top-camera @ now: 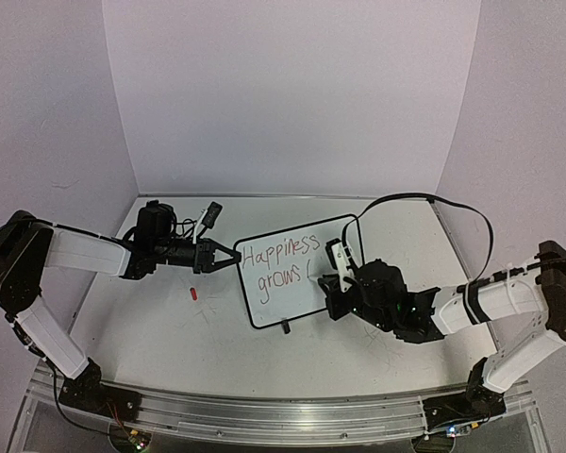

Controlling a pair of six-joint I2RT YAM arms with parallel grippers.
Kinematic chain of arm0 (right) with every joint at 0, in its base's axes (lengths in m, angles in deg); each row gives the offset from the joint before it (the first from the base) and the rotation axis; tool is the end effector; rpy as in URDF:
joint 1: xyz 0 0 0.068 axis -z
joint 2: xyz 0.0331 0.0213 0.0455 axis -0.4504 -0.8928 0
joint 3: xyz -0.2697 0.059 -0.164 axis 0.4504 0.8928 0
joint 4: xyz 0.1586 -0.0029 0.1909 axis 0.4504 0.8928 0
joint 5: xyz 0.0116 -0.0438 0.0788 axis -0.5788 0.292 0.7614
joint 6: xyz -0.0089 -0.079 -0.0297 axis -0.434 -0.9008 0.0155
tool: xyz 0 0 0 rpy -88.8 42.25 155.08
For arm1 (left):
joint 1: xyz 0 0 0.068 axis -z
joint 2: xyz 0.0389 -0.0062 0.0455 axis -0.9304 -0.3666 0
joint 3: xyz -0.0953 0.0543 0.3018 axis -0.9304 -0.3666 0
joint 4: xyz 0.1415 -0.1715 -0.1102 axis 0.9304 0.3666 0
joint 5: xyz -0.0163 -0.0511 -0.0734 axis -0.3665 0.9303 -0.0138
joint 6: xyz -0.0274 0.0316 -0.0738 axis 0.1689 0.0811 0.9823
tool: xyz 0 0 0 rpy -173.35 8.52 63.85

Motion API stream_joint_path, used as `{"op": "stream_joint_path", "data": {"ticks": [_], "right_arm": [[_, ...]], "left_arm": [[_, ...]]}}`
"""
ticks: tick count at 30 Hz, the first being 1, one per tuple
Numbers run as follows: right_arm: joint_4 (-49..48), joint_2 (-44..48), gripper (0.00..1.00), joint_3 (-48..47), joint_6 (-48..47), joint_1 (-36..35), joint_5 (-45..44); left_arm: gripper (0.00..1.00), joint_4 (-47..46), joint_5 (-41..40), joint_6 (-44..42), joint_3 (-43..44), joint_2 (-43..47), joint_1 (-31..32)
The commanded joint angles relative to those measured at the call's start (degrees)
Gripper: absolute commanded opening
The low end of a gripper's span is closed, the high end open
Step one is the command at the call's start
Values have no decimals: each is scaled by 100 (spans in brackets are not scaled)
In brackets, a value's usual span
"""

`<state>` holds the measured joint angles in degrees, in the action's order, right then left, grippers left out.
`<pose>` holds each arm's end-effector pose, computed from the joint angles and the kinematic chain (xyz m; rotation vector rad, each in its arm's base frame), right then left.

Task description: Write a sentence on the whiteboard

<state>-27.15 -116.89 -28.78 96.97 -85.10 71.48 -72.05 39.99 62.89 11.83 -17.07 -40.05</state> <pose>0.1898 0.2661 0.2386 -0.6264 1.8412 0.4984 0.2710 -0.2124 0.2520 0.8499 1.8705 -1.3465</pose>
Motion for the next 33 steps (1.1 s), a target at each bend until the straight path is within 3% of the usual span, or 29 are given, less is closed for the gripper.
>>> {"op": "stream_joint_path", "data": {"ticks": [1,33], "right_arm": [[-221,-62,0,-200,26,-15,-228],[55,54,0,-124,270,21,-585]], "left_arm": [[0,263,-5,-189,152,-50,38],[0,271,-18,-189,140,-41,40]]}}
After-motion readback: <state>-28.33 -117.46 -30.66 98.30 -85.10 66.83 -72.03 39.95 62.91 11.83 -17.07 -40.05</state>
